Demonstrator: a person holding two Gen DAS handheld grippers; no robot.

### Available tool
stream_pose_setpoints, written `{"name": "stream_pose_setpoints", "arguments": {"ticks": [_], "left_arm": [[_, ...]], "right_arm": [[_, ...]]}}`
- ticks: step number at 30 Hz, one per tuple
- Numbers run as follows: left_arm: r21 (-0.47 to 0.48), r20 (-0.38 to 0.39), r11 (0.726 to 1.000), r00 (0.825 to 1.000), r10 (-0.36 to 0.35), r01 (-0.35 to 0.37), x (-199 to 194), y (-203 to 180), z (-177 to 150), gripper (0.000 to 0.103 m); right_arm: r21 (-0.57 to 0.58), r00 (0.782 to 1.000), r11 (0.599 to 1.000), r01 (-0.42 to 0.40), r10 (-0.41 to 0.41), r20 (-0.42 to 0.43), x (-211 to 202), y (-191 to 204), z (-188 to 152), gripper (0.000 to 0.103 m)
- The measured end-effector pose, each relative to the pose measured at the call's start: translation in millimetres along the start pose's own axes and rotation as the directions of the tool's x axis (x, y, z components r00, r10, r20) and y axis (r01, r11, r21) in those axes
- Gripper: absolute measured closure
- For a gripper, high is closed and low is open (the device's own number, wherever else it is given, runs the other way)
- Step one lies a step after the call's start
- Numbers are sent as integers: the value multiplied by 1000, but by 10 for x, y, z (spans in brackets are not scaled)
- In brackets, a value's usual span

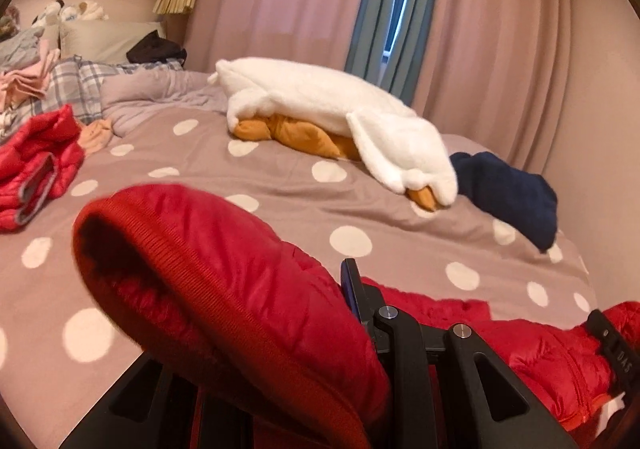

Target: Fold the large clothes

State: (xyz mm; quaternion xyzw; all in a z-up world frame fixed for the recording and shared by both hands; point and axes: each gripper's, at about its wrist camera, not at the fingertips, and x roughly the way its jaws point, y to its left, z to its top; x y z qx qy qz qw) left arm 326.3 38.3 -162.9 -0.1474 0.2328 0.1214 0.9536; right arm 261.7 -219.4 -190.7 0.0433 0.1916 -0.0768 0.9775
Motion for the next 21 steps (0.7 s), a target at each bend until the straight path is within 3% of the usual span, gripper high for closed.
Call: {"name": "stream_pose_setpoints", "arguments": {"ticks": [2, 5, 7, 8, 9, 10, 14, 21], "left_arm": [[-8, -40, 1000, 999, 20, -20, 182, -8, 19, 79], [-55, -119, 998, 993, 12, -19, 346, 55, 56, 73], [-91, -121, 995, 992, -41, 30, 354, 104, 85, 47], [-117, -104, 990, 991, -88, 75, 337, 144, 105, 39], [-138, -82, 985, 990, -112, 100, 317, 177, 127, 25], [-149, -58, 984, 992, -108, 98, 286, 199, 147, 19], [-103, 78, 995, 997, -6, 14, -9, 183, 209, 13], [-28, 198, 1000, 980, 12, -7, -261, 22, 322, 7]], "right_arm": [[-21, 1000, 1000, 18, -18, -18, 222, 37, -11, 84], [-30, 998, 1000, 8, -10, -62, 463, 74, -6, 58], [-19, 999, 999, -32, 32, -43, 476, 80, 3, 8], [-11, 999, 999, -41, 41, -14, 449, 80, 11, 0], [-3, 999, 1000, -24, 24, 24, 395, 81, 23, 0], [0, 999, 1000, -13, 13, 52, 341, 83, 44, 0], [-13, 997, 1000, -26, 27, 74, 262, 112, 104, 0], [-5, 996, 1000, -20, 21, 90, 200, 134, 179, 0]]}}
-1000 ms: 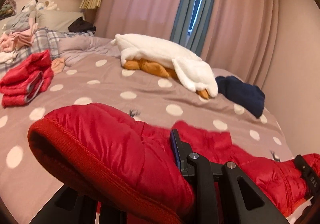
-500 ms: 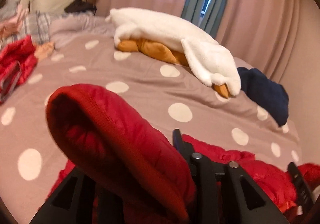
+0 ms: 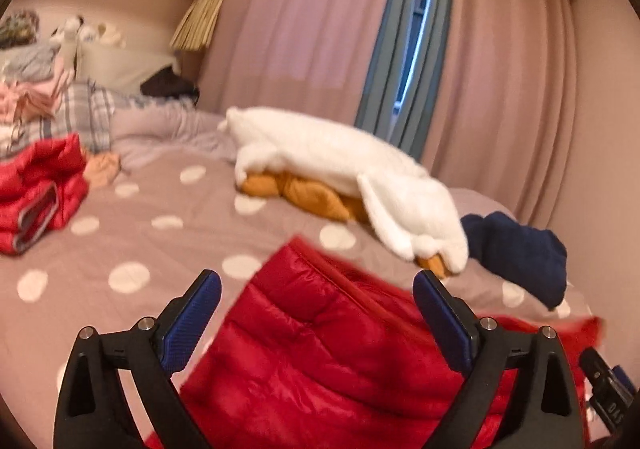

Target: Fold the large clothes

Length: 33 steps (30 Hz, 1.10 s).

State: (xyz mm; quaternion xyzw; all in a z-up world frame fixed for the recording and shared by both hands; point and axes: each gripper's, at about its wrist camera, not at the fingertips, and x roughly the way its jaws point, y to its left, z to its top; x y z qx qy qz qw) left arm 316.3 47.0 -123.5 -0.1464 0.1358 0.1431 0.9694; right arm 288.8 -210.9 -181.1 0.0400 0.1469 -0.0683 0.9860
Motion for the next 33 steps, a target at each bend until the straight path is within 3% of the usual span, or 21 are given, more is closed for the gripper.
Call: {"name": "stream_pose_setpoints", "arguments": {"ticks": [3, 5, 8, 10, 11, 13, 15, 18, 22, 27, 33], "left_arm": [[-39, -25, 999, 999, -21, 20, 49, 23, 66, 3], [-90, -90, 995, 995, -44, 36, 185, 85, 11, 3], [-49, -155, 999, 988, -16, 9, 419, 83, -207, 4], [13, -228, 998, 972, 56, -55, 615, 49, -398, 6], [42, -311, 995, 945, 101, -93, 786, 55, -556, 7], [59, -370, 991, 919, 134, -120, 941, 80, -758, 7], [32, -336, 993, 935, 116, -112, 932, 107, -830, 7], [15, -313, 995, 945, 100, -100, 922, 132, -865, 7], [-18, -341, 996, 937, 72, -83, 992, 189, -873, 7], [23, -351, 993, 929, 114, -113, 1006, 115, -887, 7], [17, -353, 993, 929, 113, -114, 987, 138, -894, 7]], "right_arm": [[-13, 1000, 1000, 15, -15, 6, -1, 12, 23, 0], [-11, 1000, 1000, 21, -21, -2, 8, -1, 6, 0], [17, 999, 1000, 24, -24, -38, 91, -64, -70, 0], [33, 996, 999, 39, -36, -80, 212, -110, -150, 2], [46, 994, 998, 37, -32, -105, 288, -144, -202, 5], [84, 985, 996, 22, -7, -170, 466, -224, -342, 19], [102, 973, 994, 36, -11, -232, 639, -260, -504, 25], [36, 973, 996, 87, -77, -220, 726, -158, -633, 26], [4, 965, 994, 111, -107, -239, 808, -111, -675, 26], [-2, 960, 992, 124, -120, -253, 850, -131, -704, 26], [4, 959, 992, 122, -117, -258, 871, -136, -712, 24]]}}
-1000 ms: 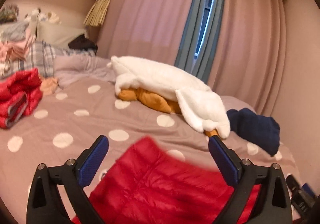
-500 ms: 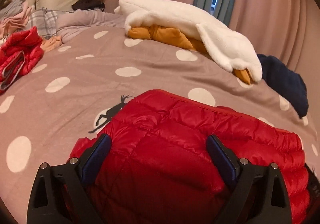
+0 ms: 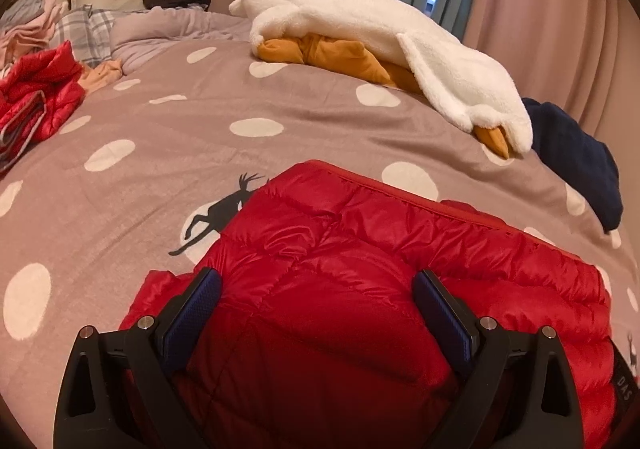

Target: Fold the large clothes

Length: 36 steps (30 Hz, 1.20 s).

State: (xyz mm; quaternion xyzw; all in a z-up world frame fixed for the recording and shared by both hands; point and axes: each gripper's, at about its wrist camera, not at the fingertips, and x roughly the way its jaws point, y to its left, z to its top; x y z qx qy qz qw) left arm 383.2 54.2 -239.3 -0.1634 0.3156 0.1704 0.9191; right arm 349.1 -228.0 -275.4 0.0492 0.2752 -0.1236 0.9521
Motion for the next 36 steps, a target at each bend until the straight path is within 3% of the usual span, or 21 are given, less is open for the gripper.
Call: {"name": "stream_pose_setpoints", "arguments": {"ticks": [21, 35, 36], "left_arm": [[-25, 3, 999, 1000, -27, 27, 9, 37, 9, 7], [-31, -3, 1000, 1000, -2, 2, -44, 67, 39, 7], [-35, -6, 999, 1000, 0, 0, -75, 88, 50, 12]], "right_arm": [[7, 1000, 1000, -2, 2, 4, 16, -10, -10, 22], [-9, 1000, 1000, 6, -6, -19, 4, 11, 25, 21], [-11, 1000, 1000, 3, -3, -27, -17, 10, 40, 21]]}}
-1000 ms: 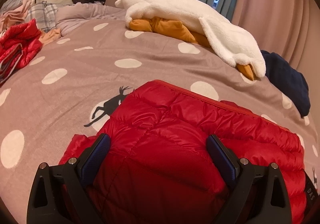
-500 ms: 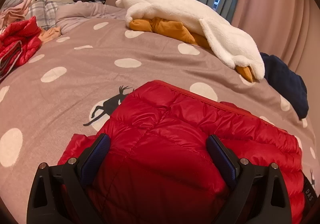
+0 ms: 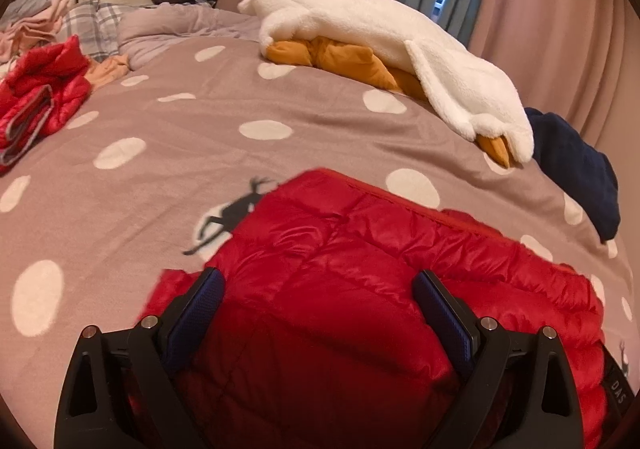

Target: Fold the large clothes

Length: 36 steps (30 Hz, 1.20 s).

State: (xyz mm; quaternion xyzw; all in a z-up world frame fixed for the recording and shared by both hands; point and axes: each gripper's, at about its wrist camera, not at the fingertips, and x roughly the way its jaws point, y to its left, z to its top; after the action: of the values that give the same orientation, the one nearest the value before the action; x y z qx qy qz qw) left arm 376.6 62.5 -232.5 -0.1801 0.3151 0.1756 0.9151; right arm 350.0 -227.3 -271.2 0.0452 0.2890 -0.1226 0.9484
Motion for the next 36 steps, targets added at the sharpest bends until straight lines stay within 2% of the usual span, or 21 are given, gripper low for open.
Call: {"name": "stream_pose_setpoints", "arguments": {"ticks": [1, 2, 3, 5, 6, 7, 9, 11, 13, 15, 16, 17, 18, 22, 24, 36], "left_arm": [[-8, -2, 1000, 1000, -7, 7, -53, 34, 16, 23], [-28, 2, 999, 1000, -19, 19, -133, 91, 27, 29], [-50, 5, 998, 1000, -28, 28, -206, 141, 43, 39], [-80, -2, 996, 999, -51, 51, -380, 222, 69, 54], [-77, -4, 994, 997, -72, 71, -454, 234, 82, 63], [-68, -2, 993, 995, -95, 95, -528, 232, 89, 65], [-44, 19, 993, 994, -105, 106, -665, 206, 72, 68], [-9, 60, 995, 993, -97, 98, -772, 172, -16, 68], [29, 62, 997, 995, -72, 71, -747, 138, -77, 68], [63, 5, 998, 1000, 9, -9, -534, 132, -201, 68], [81, 4, 996, 1000, 28, -28, -429, 146, -297, 68], [117, 73, 993, 997, 20, -28, -396, 149, -427, 68], [122, 82, 992, 997, 10, -20, -392, 156, -473, 68], [129, 40, 991, 999, 17, -22, -309, 138, -419, 68], [143, 48, 989, 998, 32, -39, -323, 127, -435, 68], [138, 44, 990, 999, 25, -31, -325, 146, -420, 68]], "right_arm": [[-4, 1000, 1000, -4, 4, -3, -36, -2, 10, 21], [-12, 1000, 1000, -9, 9, -2, -109, -5, 15, 23], [-11, 1000, 1000, -14, 14, 10, -180, -18, 11, 28], [6, 998, 999, -38, 38, 49, -382, -54, -9, 40], [11, 996, 998, -61, 60, 60, -479, -53, -19, 51], [11, 995, 997, -80, 80, 67, -560, -38, -29, 65], [-26, 989, 994, -108, 110, 97, -762, 71, -78, 79], [-77, 981, 988, -133, 143, 130, -913, 204, -140, 79], [-113, 973, 978, -173, 188, 135, -968, 325, -218, 79], [-119, 976, 975, -189, 199, 83, -843, 396, -329, 79], [-110, 979, 975, -191, 198, 56, -754, 398, -399, 79], [-102, 978, 975, -198, 203, 41, -629, 386, -520, 80], [-106, 976, 973, -205, 212, 58, -588, 374, -601, 81], [-86, 974, 973, -215, 220, 51, -504, 349, -623, 81], [-84, 976, 974, -212, 215, 36, -473, 354, -625, 81], [-79, 974, 972, -221, 224, 34, -460, 327, -610, 81]]}}
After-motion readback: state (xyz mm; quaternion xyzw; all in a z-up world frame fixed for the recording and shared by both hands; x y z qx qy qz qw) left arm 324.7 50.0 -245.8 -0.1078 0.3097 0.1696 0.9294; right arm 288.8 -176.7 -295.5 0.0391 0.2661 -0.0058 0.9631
